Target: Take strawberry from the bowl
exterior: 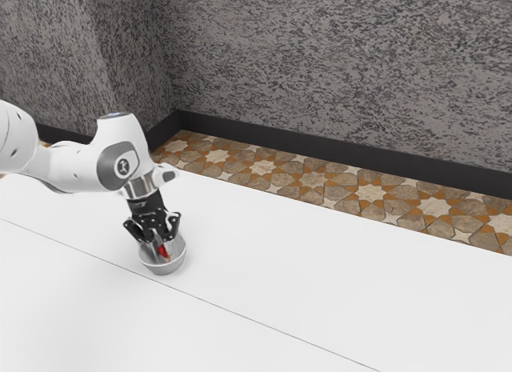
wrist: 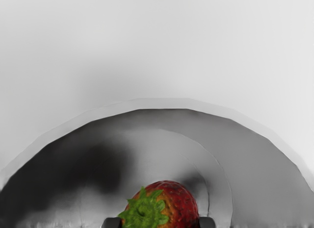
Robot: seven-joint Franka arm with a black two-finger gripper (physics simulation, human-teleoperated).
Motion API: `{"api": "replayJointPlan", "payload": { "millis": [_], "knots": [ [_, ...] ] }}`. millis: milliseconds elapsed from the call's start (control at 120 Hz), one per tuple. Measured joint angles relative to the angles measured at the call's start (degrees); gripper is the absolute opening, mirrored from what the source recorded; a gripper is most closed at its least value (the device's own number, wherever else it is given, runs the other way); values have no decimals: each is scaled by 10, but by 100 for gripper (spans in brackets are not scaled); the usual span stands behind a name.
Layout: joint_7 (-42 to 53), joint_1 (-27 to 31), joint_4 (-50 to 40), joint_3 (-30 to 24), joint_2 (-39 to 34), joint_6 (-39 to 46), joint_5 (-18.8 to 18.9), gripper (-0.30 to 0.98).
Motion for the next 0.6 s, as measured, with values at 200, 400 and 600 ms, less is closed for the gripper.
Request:
{"api": "replayJointPlan", "payload": {
  "millis": [200,400,600],
  "knots": [
    [-16,-41,-14,-6,-89,-22,2,8],
    [-41,-158,16,1,-6,-20,4,7],
    [-43,-154,36,-2,-33,-28,23,42]
  ]
}}
